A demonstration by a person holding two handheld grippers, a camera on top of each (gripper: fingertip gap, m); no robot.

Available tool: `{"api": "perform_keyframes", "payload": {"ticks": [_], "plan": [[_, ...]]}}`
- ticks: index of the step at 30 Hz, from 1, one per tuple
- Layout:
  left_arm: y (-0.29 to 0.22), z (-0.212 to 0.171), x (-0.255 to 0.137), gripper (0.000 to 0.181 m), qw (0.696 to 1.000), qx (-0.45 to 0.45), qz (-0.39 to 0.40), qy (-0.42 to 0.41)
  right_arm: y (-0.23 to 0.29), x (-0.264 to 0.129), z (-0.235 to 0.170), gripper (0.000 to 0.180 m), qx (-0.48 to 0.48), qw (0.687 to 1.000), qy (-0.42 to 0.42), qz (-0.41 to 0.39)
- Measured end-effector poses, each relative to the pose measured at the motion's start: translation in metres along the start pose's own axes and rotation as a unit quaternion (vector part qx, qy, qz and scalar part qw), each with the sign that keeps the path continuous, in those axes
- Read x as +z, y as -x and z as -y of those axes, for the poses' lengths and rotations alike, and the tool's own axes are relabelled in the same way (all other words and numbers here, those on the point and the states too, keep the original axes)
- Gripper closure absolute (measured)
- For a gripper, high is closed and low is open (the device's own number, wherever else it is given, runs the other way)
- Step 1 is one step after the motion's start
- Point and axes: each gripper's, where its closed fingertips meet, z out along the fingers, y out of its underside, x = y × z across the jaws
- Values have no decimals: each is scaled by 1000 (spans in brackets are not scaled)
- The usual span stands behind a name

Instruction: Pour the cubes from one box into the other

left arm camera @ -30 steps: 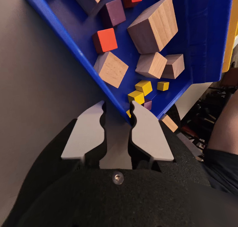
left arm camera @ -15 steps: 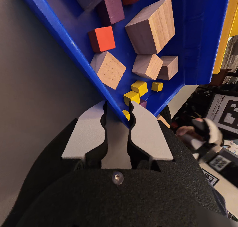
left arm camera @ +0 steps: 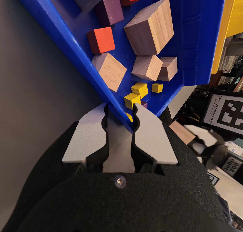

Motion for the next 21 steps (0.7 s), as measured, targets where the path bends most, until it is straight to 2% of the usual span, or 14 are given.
{"api": "perform_keyframes", "payload": {"ticks": [3, 6, 8, 12, 21], "plan": [[0, -1, 3, 143, 1000, -4, -6, 13, -30, 17, 23, 120, -34, 999, 35, -2], [-2, -6, 10, 138, 999, -22, -25, 34, -35, 59, 32, 120, -37, 990, 110, 74], [-4, -9, 16, 134, 998, -36, -37, 46, -30, 89, 42, 120, -34, 983, 126, 128], [-1, -8, 15, 137, 997, -41, -29, 51, -32, 133, 34, 120, -72, 971, 168, 152], [4, -4, 13, 139, 996, -53, -44, 60, -42, 141, 32, 120, -126, 966, 159, 161]]}}
